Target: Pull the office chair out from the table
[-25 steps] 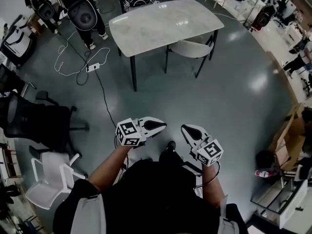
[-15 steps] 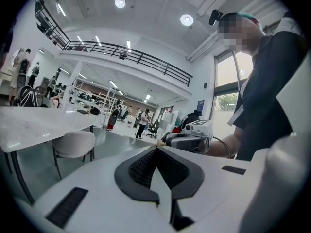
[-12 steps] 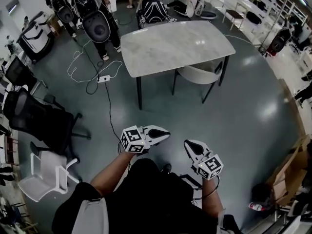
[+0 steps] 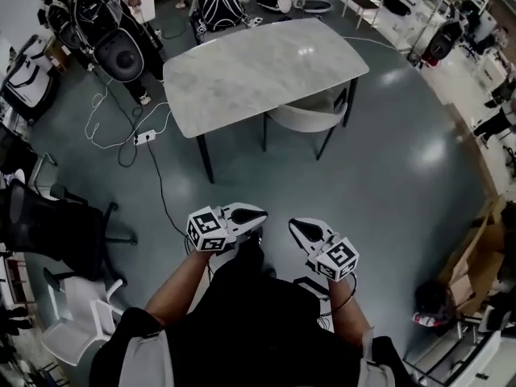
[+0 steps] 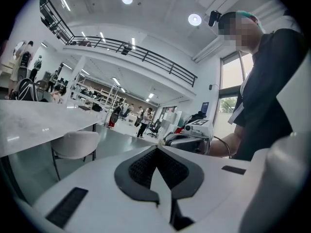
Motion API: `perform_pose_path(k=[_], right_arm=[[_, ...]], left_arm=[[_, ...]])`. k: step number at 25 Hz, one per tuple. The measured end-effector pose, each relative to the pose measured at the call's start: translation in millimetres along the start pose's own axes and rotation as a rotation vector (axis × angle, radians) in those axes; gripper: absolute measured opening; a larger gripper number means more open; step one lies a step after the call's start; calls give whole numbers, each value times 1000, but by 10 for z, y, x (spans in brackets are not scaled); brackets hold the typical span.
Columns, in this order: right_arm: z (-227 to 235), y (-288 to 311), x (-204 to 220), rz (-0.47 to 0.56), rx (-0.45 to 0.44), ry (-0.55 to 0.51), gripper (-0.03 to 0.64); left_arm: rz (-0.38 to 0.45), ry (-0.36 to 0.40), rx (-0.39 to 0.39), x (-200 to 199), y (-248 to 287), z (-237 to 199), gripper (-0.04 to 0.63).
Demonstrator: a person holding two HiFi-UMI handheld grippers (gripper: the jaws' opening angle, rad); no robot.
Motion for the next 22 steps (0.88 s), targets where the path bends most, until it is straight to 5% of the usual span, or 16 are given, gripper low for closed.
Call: perform_pose_path(k=[10,22], right_arm=[[1081,505,-691,-1,122,37,21],[2057,686,-970,4,214,75,21]], left_arm=[[4,66,127,-789,318,-1273,11],[-37,39,201,-1079,730,-2188,11]])
Point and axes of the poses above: the fingertips, and each gripper's own axes: y forward along the fingers, z to its right, x out of its underside, the point moved 6 cm from there along -y, backward along the fingers, and after that the axes turned 14 degrees about -z, right-handed, at the moved point
